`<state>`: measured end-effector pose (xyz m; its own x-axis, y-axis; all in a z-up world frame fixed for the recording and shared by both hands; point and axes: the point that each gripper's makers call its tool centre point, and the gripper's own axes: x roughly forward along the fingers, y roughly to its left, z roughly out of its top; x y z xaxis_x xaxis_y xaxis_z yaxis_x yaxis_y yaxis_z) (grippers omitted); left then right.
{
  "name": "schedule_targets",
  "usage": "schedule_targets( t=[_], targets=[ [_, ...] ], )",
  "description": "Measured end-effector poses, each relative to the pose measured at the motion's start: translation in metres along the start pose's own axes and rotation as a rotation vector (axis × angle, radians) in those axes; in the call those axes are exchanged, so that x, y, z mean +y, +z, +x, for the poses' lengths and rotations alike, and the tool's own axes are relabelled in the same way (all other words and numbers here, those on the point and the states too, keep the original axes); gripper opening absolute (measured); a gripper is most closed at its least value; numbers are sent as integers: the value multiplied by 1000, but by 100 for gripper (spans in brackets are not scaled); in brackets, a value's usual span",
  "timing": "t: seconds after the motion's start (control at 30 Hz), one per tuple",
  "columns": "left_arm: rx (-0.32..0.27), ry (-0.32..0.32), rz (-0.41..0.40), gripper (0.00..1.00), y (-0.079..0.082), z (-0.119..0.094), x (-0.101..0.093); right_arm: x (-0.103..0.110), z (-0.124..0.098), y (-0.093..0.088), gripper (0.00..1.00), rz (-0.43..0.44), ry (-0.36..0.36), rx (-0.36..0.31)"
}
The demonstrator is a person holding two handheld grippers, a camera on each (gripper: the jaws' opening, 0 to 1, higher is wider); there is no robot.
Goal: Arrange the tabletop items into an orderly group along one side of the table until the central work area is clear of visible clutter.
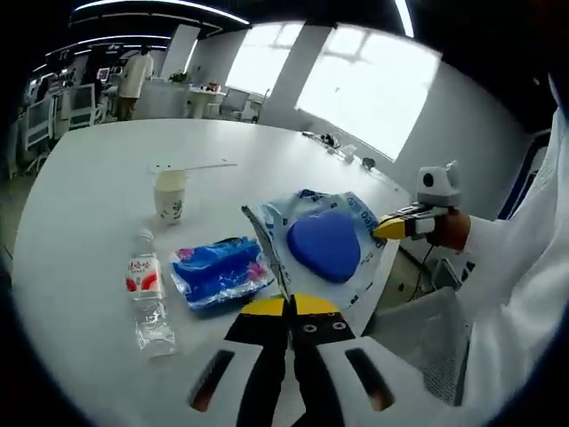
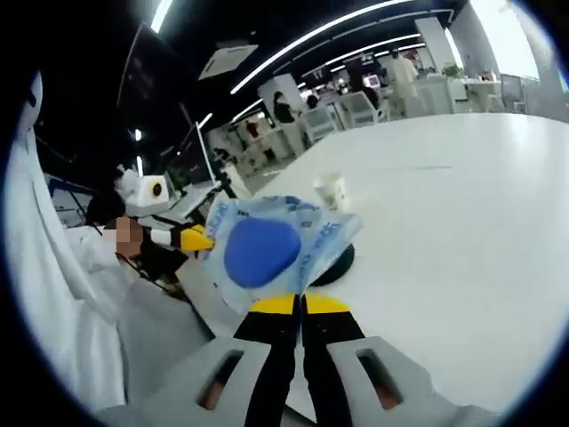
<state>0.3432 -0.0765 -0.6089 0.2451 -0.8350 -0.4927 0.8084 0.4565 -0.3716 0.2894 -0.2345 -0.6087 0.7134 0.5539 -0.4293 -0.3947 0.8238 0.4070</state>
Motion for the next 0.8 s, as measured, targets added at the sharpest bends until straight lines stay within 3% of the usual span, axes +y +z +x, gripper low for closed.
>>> schedule_targets(
  t=[0.33,0.8],
  targets=[
    [-19,-22,54,0,37,10,1,-9,-7,30,0,-39,-28,-49],
    [-43,-36,97,0,80,45,10,-47,-10,66,0,-69,-81,-102]
  ],
)
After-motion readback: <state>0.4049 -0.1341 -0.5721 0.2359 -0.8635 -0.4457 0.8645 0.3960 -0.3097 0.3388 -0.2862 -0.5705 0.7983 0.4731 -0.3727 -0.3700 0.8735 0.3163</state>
